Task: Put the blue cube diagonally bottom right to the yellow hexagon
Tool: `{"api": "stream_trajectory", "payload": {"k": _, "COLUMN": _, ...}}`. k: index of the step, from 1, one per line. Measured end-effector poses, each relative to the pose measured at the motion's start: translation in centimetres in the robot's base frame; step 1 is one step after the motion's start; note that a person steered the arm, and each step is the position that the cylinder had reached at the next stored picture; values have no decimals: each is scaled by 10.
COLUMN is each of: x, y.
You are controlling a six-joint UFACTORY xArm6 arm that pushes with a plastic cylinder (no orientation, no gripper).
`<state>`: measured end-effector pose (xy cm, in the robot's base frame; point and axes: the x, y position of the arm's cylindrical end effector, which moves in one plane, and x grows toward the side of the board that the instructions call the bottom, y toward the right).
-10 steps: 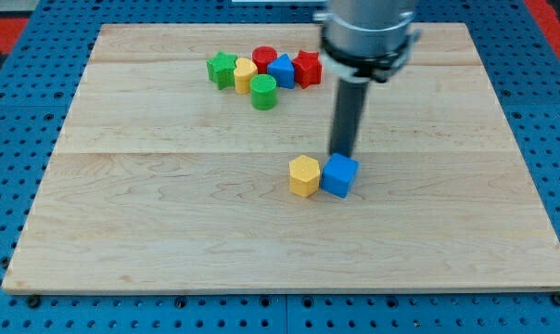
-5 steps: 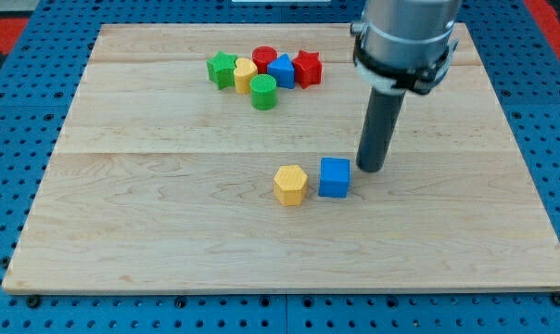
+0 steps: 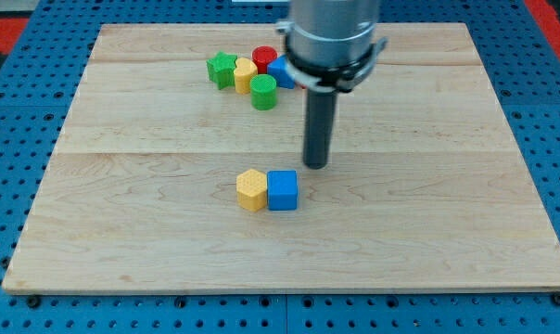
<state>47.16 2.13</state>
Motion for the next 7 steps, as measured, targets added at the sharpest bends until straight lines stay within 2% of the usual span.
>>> {"api": "stream_trajectory", "payload": {"k": 1, "x": 30, "y": -8}}
{"api": "stream_trajectory", "payload": {"k": 3, "x": 6, "y": -8}}
{"api": "stream_trajectory", "payload": {"k": 5, "x": 61, "y": -1}}
{"api": "stream_trajectory", "payload": {"k": 7, "x": -5, "y": 2}}
